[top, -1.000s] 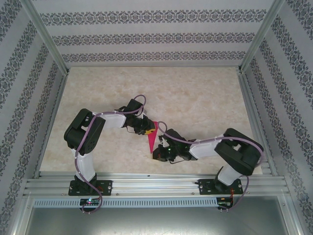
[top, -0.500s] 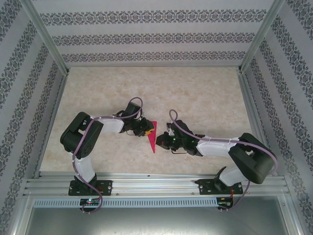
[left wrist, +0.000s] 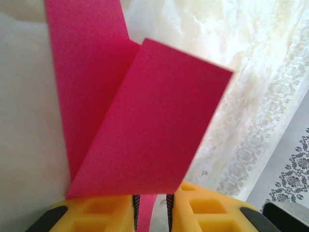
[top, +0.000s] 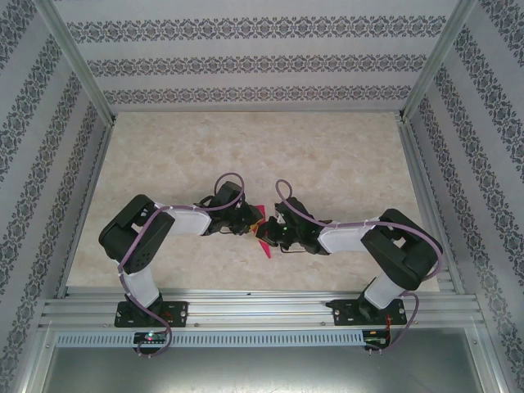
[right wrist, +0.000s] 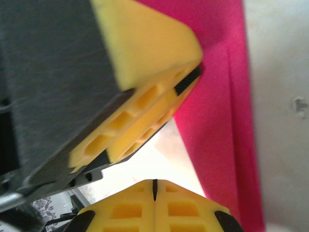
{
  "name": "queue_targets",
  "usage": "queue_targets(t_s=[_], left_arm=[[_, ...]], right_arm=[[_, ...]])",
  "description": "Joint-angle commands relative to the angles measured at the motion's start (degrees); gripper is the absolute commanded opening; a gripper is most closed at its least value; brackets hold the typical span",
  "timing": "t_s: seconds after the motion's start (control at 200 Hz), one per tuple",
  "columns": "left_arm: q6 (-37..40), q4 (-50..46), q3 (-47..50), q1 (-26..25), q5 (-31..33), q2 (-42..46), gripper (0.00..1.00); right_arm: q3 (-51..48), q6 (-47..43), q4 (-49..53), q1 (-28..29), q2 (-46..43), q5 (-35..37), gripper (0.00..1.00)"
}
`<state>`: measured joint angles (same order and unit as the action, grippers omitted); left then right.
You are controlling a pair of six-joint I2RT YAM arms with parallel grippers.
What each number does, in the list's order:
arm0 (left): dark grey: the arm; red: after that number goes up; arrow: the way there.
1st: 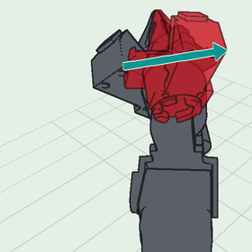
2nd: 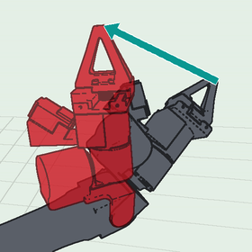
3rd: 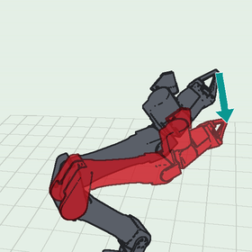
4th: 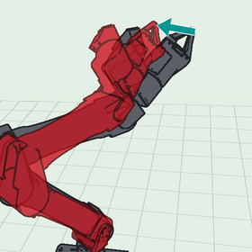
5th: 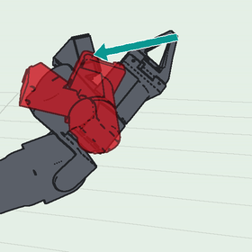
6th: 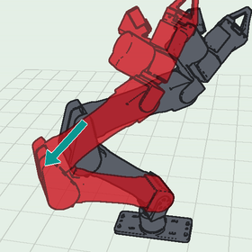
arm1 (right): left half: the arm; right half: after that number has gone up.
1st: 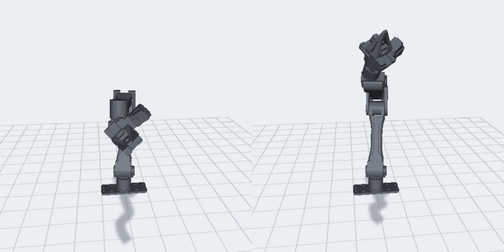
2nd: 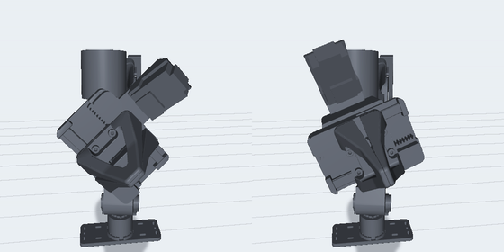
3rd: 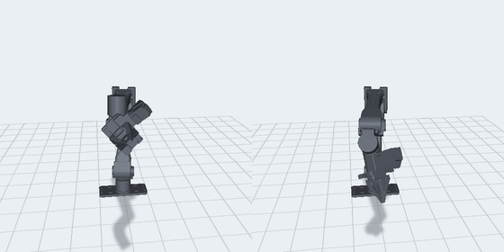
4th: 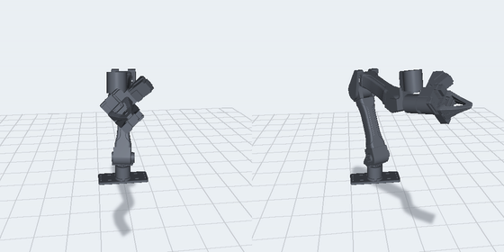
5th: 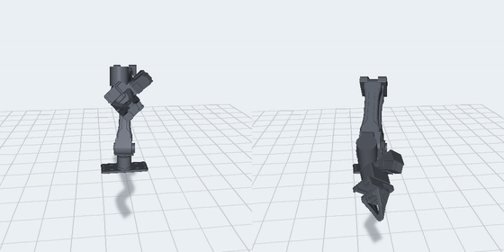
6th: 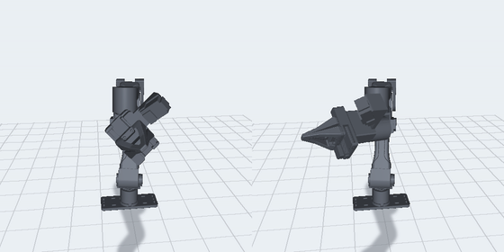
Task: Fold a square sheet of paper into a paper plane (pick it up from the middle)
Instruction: Fold the wing for the fifth time at the center of the table.
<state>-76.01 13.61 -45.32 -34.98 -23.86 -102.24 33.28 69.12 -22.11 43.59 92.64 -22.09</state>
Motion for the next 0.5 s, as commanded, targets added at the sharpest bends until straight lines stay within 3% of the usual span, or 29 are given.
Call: queue_targets(t_s=[0.0, 0.21, 0.495], left_arm=[[-1.6, -4.5, 1.8, -0.8, 2.3, -0.1, 0.26], [0.7, -5.7, 0.6, -0.8, 2.4, 1.0, 0.27], [13.4, -15.3, -6.3, 1.9, 3.2, 6.2, 0.37]], right_arm=[[0.0, 0.1, -0.6, -0.7, 1.9, 0.4, 0.01], [-1.9, -1.8, 3.1, -1.8, 5.1, -0.4, 0.00], [-4.9, -5.6, 4.8, -3.1, 5.7, -2.8, 0.00]])
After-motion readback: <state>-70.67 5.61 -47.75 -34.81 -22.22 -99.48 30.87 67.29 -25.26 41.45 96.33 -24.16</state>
